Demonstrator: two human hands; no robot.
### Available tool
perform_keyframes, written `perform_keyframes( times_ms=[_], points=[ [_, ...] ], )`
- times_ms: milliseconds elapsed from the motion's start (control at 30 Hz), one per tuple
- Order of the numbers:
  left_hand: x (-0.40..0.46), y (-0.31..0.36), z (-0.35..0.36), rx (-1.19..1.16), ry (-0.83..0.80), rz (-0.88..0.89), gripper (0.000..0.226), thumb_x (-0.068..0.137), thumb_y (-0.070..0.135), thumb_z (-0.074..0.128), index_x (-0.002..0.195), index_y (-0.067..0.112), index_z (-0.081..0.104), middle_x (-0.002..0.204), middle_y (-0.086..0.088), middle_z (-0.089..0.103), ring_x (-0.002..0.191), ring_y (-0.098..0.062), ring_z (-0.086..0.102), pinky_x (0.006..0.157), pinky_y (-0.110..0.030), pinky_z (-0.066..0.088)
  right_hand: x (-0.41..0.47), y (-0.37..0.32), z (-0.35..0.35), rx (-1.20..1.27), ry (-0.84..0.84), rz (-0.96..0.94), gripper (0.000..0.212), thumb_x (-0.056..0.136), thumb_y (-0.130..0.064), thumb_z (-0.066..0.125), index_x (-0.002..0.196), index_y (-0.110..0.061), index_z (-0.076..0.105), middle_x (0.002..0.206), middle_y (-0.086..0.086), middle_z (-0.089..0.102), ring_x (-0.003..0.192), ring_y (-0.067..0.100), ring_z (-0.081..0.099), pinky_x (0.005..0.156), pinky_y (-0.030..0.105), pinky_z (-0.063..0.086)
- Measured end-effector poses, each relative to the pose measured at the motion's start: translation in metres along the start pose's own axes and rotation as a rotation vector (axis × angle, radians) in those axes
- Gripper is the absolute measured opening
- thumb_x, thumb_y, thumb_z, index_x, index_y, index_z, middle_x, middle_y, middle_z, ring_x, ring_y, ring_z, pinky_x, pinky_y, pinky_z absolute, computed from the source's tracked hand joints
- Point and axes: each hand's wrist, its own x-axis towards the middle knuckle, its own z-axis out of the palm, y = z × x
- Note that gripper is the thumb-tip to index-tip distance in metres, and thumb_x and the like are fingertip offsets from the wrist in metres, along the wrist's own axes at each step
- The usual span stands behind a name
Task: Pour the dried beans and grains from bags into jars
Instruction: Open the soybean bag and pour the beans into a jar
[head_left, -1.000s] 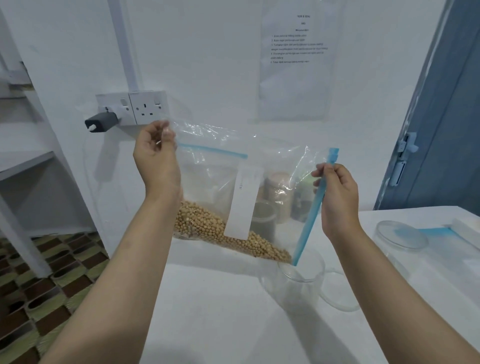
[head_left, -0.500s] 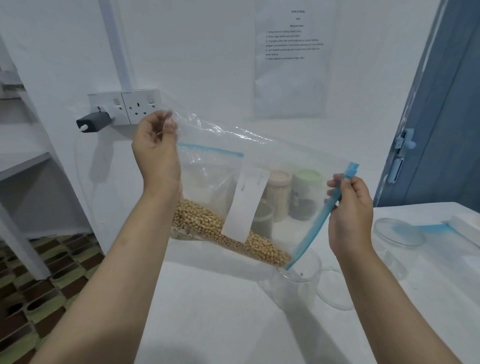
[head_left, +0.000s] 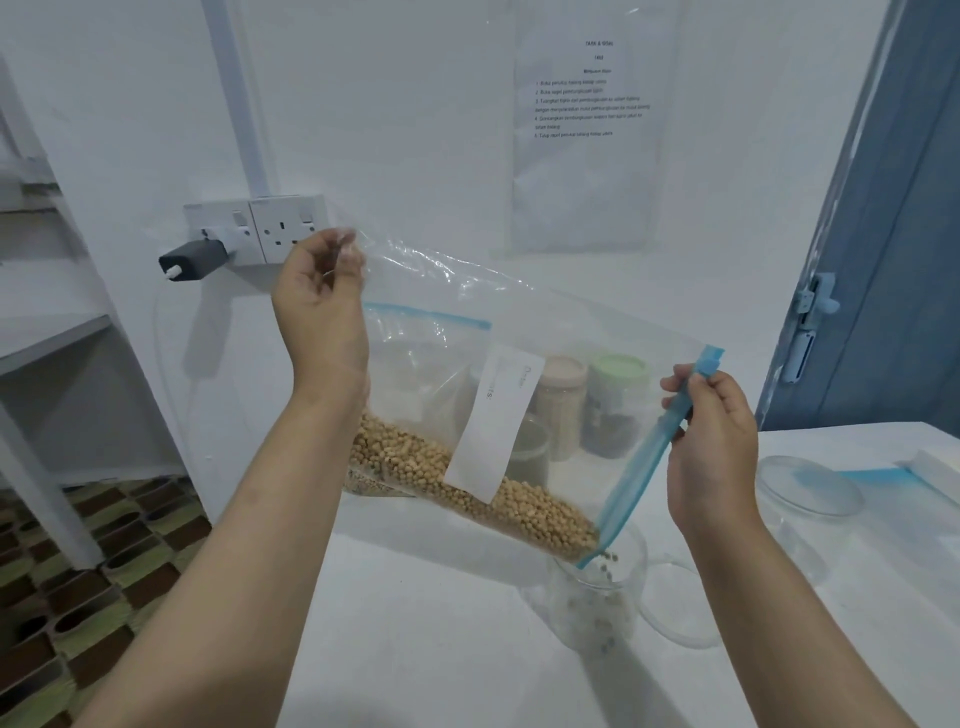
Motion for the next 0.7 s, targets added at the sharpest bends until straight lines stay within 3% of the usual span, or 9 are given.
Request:
perform_keyframes(
  times_ms=[700],
  points=[
    [-0.0031, 0.0079, -0.0004, 0.02, -0.006, -0.005, 0.021, 0.096, 0.007, 0.059, 0.092, 0.026, 0.064, 0.088, 0.015, 0.066, 0.081, 0.004, 0.06, 0.085, -0.022, 0.049, -0.0024, -0.0062, -0.0003, -0.036, 0.005, 0.017, 0.026, 0.104, -0.017, 0.044, 0.089, -0.026, 0.063, 0.087, -0.01, 0.063, 0.084, 0.008, 0.053, 0.077, 0.023, 0.041]
  ],
)
